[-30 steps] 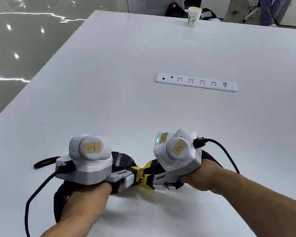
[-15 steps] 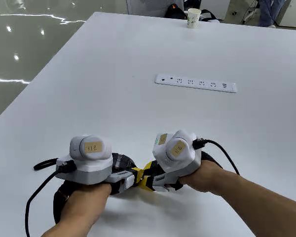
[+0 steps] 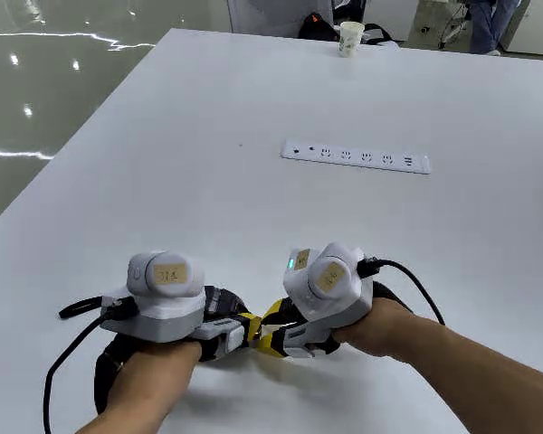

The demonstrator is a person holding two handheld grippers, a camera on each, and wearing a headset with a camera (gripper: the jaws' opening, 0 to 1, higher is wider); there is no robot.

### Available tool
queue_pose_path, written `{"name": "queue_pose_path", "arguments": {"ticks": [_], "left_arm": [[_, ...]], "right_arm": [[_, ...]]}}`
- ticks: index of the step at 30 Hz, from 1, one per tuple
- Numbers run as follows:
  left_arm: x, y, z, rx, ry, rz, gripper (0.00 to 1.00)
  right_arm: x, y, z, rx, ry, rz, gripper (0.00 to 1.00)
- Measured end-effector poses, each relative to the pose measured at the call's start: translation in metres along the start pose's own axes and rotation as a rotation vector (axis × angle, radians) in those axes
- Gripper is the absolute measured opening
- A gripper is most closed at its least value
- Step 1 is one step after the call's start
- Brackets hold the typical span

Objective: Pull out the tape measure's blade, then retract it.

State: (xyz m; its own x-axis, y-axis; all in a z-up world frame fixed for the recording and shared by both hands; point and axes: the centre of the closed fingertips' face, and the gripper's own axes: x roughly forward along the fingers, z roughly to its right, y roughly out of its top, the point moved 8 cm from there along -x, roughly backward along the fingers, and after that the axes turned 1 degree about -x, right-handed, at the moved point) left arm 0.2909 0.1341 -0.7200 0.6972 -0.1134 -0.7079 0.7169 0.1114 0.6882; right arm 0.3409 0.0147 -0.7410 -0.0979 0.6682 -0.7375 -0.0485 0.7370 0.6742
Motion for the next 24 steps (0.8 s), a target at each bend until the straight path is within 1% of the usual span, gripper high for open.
{"name": "queue_pose_path", "arguments": {"ticks": [5, 9, 11, 18, 21, 24], "left_arm": [[-0.002, -0.001, -0.001, 0.012, 0.000, -0.005, 0.63], [-0.003, -0.003, -0.002, 0.032, -0.006, -0.018, 0.64], [-0.004, -0.004, -0.002, 0.031, -0.011, -0.022, 0.65], [-0.006, -0.005, 0.000, 0.039, -0.039, -0.019, 0.68], [-0.007, -0.006, 0.000, 0.054, -0.044, -0.020, 0.69], [-0.008, -0.006, 0.002, 0.069, -0.056, -0.010, 0.71]], "right_arm": [[-0.004, -0.002, -0.001, 0.005, -0.004, 0.003, 0.19], [-0.007, -0.004, -0.003, 0.007, -0.007, 0.008, 0.20], [-0.009, -0.005, -0.004, 0.009, -0.010, 0.008, 0.21], [-0.018, -0.015, -0.006, 0.019, -0.022, 0.006, 0.23], [-0.022, -0.020, -0.006, 0.025, -0.031, 0.003, 0.24], [-0.026, -0.024, -0.008, 0.038, -0.037, 0.002, 0.25]]}}
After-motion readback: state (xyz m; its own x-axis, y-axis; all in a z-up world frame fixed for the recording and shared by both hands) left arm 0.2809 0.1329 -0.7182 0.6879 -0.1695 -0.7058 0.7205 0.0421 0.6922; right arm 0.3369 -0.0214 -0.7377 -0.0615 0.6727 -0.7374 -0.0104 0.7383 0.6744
